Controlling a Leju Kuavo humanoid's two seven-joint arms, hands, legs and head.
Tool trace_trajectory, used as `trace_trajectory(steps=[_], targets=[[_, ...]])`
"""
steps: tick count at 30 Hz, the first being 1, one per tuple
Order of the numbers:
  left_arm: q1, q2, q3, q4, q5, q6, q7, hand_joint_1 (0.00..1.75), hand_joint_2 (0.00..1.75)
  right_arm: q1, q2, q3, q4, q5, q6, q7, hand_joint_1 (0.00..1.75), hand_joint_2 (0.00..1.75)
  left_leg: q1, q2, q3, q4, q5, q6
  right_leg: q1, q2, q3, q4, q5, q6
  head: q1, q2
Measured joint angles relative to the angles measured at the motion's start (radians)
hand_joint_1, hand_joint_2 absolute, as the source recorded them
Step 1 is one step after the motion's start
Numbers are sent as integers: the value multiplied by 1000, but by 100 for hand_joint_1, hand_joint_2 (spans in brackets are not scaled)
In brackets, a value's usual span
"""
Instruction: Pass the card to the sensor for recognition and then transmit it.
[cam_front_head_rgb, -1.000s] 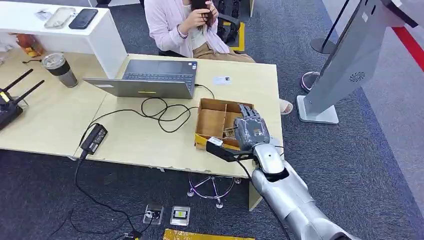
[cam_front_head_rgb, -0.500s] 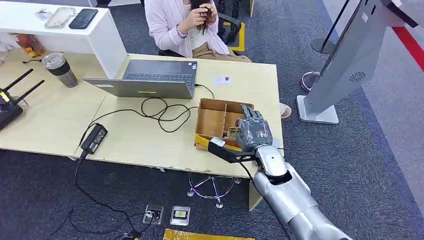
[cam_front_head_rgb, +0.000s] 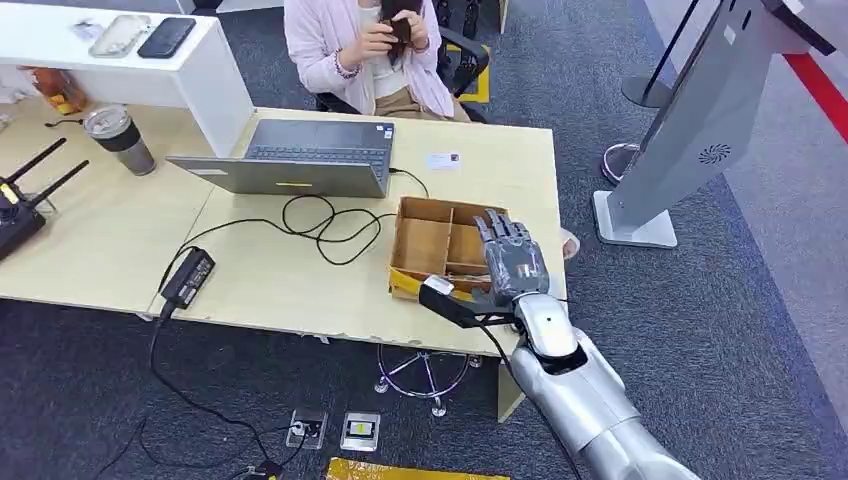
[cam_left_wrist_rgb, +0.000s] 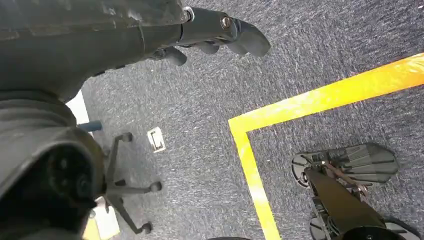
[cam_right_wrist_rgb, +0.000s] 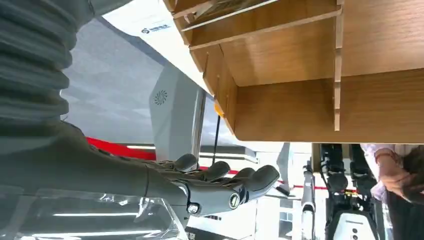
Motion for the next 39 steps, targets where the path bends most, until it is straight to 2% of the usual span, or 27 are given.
trace_trajectory(steps=[25, 39], targets=[[-15, -1, -21, 0, -2, -2, 3, 0, 0, 24, -13, -9, -8, -18, -12, -3, 0, 175, 0, 0, 0, 0, 0, 0, 0, 0, 0, 0, 0, 0, 0, 0], [-27, -1, -37, 0, -3, -17, 6, 0, 0, 27, 3, -9, 7, -18, -13, -12, 0, 175, 0, 0, 0, 0, 0, 0, 0, 0, 0, 0, 0, 0, 0, 0]])
